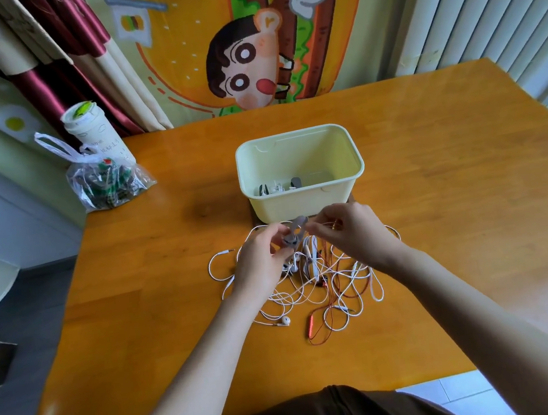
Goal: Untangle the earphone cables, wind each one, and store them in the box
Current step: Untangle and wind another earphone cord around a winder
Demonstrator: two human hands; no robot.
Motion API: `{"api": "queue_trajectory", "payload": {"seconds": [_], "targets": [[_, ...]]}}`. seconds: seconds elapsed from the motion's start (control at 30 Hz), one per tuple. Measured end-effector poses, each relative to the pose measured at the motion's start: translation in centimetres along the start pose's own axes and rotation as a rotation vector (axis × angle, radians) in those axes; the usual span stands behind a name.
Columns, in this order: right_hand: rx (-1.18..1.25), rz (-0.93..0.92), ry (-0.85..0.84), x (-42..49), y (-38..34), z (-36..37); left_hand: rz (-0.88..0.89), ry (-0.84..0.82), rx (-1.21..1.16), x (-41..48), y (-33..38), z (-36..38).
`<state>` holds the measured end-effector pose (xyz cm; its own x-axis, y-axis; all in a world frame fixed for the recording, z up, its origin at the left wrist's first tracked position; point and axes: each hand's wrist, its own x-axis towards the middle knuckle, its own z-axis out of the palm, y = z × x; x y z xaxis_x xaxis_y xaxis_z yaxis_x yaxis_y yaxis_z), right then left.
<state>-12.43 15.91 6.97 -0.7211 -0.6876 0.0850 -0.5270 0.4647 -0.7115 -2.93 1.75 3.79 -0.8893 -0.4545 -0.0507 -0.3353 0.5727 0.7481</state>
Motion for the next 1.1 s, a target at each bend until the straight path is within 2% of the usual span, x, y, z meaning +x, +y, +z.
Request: {"api": "queue_trajectory", "payload": {"seconds": [0.17, 0.3, 0.43, 0.57, 0.67, 0.8, 1.0, 1.1], "targets": [[0.056, 0.051, 0.014, 0.9, 0.4, -1.0, 0.074, -0.107, 0.009, -0.5, -0.4, -0.2], [0.148, 0.068, 0.039, 1.1, 0.7, -1.0, 0.054, -0.144, -0.09, -0.5, -0.2, -0.5], [0.138, 0.112, 0.084, 1.1, 1.6, -0.7, 0.049, -0.173, -0.158, -0.6, 0.0, -0.5], [0.184, 0.198, 0.085, 0.9, 2.6, 0.3, 0.063, -0.185, -0.417, -0.6, 1.1, -0.5], [0.333, 0.229, 0.058, 0.0, 2.3, 1.8, -0.018, -0.147, -0.726, -0.3, 2.0, -0.2], [0.378, 0.214, 0.095, -1.1, 0.9, 3.0, -0.184, -0.038, -0.979, 0.2, 2.0, 0.4], [0.373, 0.187, -0.009, -1.4, 0.5, 3.7, -0.364, 0.042, -1.235, 0.6, 1.7, 0.4], [0.316, 0.168, -0.012, -1.6, 0.3, 3.6, -0.384, 0.074, -1.224, 0.7, 1.5, 0.5]]}}
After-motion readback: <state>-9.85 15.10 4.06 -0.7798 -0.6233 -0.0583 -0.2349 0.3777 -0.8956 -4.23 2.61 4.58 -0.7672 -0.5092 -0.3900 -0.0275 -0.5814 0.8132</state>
